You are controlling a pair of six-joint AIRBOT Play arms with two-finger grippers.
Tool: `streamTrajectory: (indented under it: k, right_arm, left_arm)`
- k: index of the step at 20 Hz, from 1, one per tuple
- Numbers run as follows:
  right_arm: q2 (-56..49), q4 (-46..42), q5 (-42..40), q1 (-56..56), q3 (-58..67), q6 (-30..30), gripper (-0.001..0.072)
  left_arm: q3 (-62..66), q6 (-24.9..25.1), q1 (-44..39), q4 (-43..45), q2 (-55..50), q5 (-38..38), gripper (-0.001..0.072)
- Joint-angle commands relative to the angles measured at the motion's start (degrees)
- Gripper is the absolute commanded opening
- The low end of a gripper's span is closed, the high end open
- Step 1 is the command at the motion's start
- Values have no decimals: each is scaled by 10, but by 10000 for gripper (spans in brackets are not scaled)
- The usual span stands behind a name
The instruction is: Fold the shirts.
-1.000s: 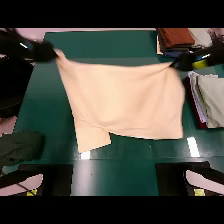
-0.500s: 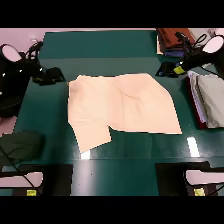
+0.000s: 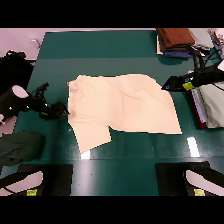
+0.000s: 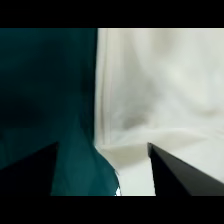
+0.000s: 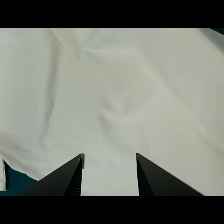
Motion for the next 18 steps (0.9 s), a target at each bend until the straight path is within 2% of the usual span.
streamTrajectory:
  k: [1, 2, 3, 6, 7, 8, 9, 11, 14, 15, 16, 18]
  right_arm:
    - [36, 6, -18, -1, -27, -1, 378]
    - [40, 6, -18, -1, -27, -1, 378]
    - [41, 6, -17, -1, -27, -1, 378]
    - [41, 5, -7, -4, -27, -1, 378]
    - [41, 5, 5, -12, -27, -1, 378]
    - [41, 1, 23, -26, -28, -2, 378]
    - [41, -4, 42, -46, -29, -5, 378]
    - [48, -19, 73, -101, -52, -7, 378]
    - [80, -59, 79, -214, -152, -7, 390]
    - [89, -66, 79, -257, -190, -11, 457]
    - [95, -72, 78, -305, -231, -11, 557]
    - [88, -63, 74, -391, -299, -24, 555]
  left_arm:
    - [-66, 40, -15, -92, 6, 62, 632]
    - [-71, 40, -31, -92, 6, 75, 548]
    - [-72, 39, -48, -92, 4, 84, 524]
    - [-64, 38, -78, -101, 4, 80, 521]
    - [-57, 38, -78, -101, 5, 64, 369]
    - [-49, 40, -75, -94, 10, 55, 153]
    - [-38, 40, -71, -91, 16, 51, 23]
    - [-12, 41, -68, -88, 31, 39, 25]
    - [23, 47, -68, -78, 51, 29, 25]
    - [28, 50, -68, -78, 55, 29, 25]
    - [32, 49, -68, -78, 56, 29, 25]
    - [32, 49, -68, -79, 56, 30, 25]
